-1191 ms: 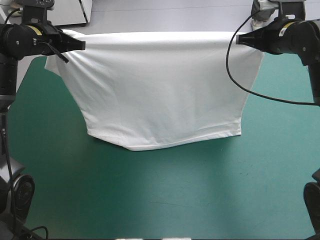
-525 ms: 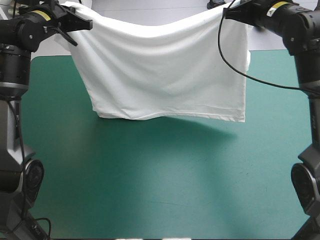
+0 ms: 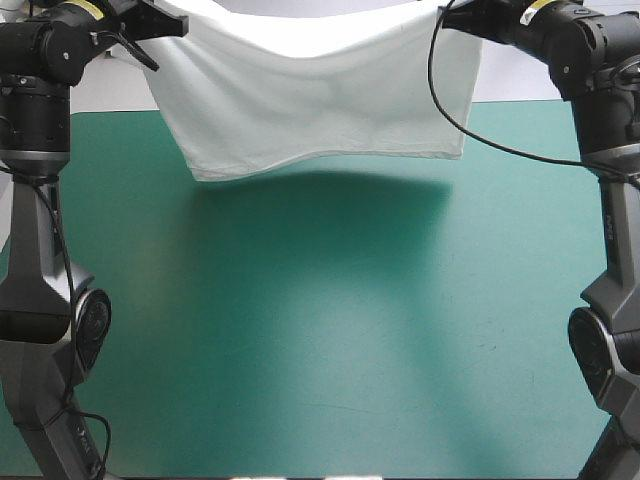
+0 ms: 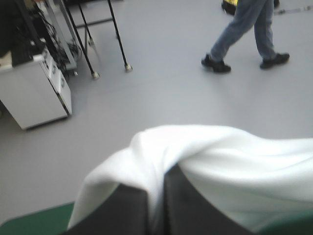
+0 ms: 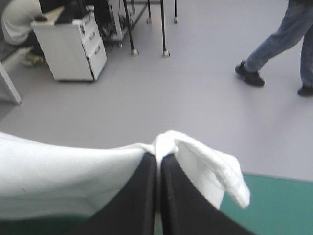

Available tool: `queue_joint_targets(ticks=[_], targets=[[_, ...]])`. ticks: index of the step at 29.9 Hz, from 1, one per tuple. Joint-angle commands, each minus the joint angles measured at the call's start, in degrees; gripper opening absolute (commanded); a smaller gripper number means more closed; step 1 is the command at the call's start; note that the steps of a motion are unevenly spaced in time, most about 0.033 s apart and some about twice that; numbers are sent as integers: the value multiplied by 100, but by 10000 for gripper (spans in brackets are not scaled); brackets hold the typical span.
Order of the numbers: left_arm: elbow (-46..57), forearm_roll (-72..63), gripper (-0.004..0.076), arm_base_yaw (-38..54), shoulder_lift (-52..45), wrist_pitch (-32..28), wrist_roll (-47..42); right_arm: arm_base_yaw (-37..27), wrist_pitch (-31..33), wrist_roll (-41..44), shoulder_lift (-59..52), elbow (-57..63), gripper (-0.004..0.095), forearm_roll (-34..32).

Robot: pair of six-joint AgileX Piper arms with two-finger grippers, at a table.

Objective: Fold the cloth

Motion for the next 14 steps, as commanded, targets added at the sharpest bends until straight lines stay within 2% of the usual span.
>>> queue_joint_targets(ticks=[1, 4, 7, 10, 14], targets=[[50, -304, -9, 12, -58, 669, 216, -55, 629, -24, -50, 28, -19, -140], [366, -459, -9, 12, 282, 1497, 243, -55, 1382, -24, 299, 411, -19, -94], [1171, -611, -9, 12, 421, 1484, 72, -55, 1822, -105, 575, 956, -19, 106], [2249, -667, -9, 12, 299, 1484, 109, -55, 1822, -231, 488, 1703, -19, 335], [3718, -692, -9, 12, -130, 1423, 214, -55, 1809, -285, 14, 2820, -19, 108]])
